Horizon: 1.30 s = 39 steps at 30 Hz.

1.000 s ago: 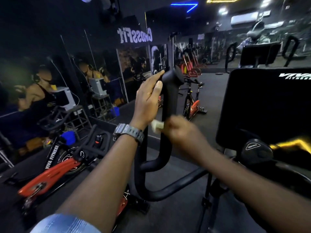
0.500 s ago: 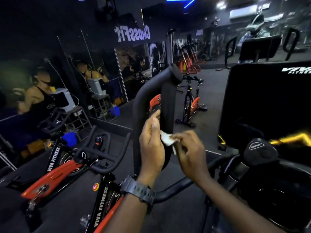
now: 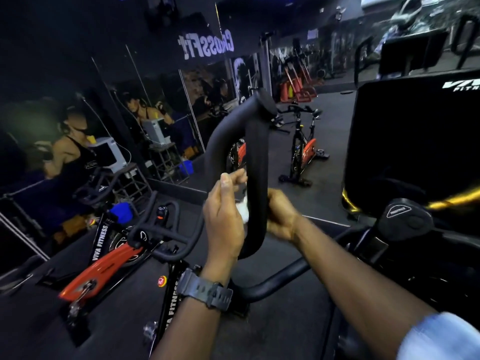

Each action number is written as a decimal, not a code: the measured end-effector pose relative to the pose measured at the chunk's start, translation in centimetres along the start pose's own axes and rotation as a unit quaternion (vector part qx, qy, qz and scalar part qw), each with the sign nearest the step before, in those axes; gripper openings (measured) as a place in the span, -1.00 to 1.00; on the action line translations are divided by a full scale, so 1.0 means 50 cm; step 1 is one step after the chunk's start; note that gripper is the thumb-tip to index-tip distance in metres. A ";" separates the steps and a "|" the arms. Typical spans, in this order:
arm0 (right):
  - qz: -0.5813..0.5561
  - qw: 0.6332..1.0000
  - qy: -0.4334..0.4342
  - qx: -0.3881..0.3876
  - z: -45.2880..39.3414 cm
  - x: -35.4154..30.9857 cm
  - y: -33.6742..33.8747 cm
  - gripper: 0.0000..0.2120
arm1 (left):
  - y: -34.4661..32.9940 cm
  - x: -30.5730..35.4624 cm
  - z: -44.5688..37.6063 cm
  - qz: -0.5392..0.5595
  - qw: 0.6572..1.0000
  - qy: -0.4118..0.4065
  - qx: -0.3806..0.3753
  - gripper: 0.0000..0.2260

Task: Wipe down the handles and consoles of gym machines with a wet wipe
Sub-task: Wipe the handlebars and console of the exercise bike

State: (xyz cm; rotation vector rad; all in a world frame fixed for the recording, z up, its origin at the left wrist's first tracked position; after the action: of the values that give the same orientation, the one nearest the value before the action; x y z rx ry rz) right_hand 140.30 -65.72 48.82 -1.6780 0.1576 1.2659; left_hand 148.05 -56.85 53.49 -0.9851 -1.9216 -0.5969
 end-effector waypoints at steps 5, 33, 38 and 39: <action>-0.047 0.989 0.136 -0.044 -0.027 -0.157 -0.054 -0.50 | 0.011 0.000 0.004 -0.044 0.998 -0.038 -0.005 -0.49; -0.087 0.968 0.009 0.235 0.101 0.307 0.030 -0.88 | 0.103 -0.176 0.122 -0.116 0.991 0.038 -0.050 -0.62; 0.326 0.850 0.278 0.306 0.141 0.215 -0.005 -0.86 | 0.113 -0.198 0.113 -0.099 0.993 0.042 -0.038 -0.58; 0.481 0.753 0.373 0.250 0.140 0.191 -0.027 -0.89 | 0.112 -0.201 0.114 -0.088 0.995 0.041 -0.037 -0.58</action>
State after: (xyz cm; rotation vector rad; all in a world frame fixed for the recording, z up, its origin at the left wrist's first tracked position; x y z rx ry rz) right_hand 140.78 -55.71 42.36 -1.5116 1.8791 0.9606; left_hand 152.97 -53.60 42.08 -0.8279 -1.9368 -0.8034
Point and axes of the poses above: each hand's wrist, its own z-axis away from the middle knuckle, its own y-axis out of the back of the hand, x = y × z, the point moved 4 cm from there along -z, towards the middle knuckle, and after that the axes turned 4 degrees about -z, right-handed, at the moved point
